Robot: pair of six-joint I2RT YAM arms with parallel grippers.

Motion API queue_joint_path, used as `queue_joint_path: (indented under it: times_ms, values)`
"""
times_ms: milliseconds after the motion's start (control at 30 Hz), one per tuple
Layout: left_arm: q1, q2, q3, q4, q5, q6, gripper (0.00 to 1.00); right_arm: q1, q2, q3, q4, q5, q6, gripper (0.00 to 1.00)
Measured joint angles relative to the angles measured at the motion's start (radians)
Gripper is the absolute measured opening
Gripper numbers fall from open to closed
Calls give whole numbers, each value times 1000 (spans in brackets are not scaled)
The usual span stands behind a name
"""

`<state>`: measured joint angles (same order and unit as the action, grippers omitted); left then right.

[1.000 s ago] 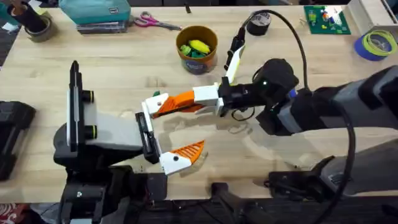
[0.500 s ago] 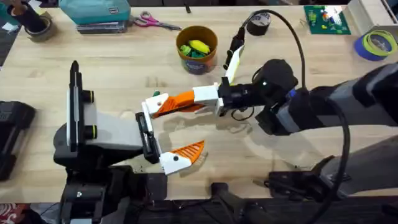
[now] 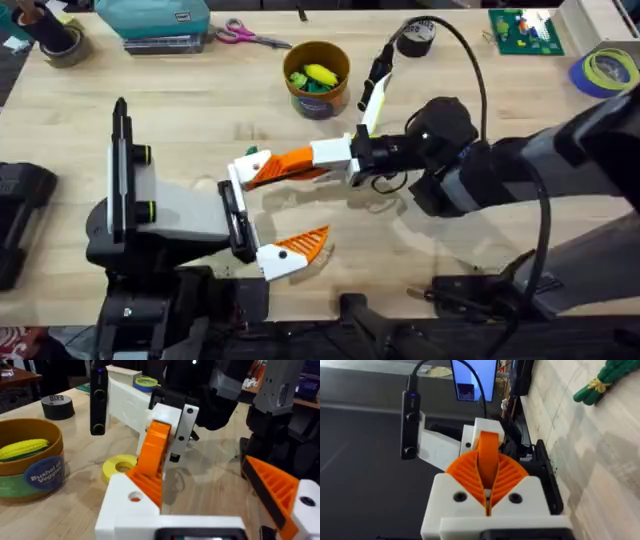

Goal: Pick up the gripper from the table and insert it into the empty holder that is missing its gripper. Then pick up a screw, insert it into the mounting hole, and use the screwdriver to tighten it. Finally, clean up the table by picking up the vegetable and placing it into the bucket.

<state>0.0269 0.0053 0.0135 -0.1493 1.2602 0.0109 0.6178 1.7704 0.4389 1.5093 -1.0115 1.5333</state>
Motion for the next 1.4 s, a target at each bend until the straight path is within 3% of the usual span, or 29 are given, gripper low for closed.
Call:
queue_joint_path:
  times_ms: [1400]
  values:
    - [5,0,0,2,-8,0,986,10,0,0,1,37,1,8]
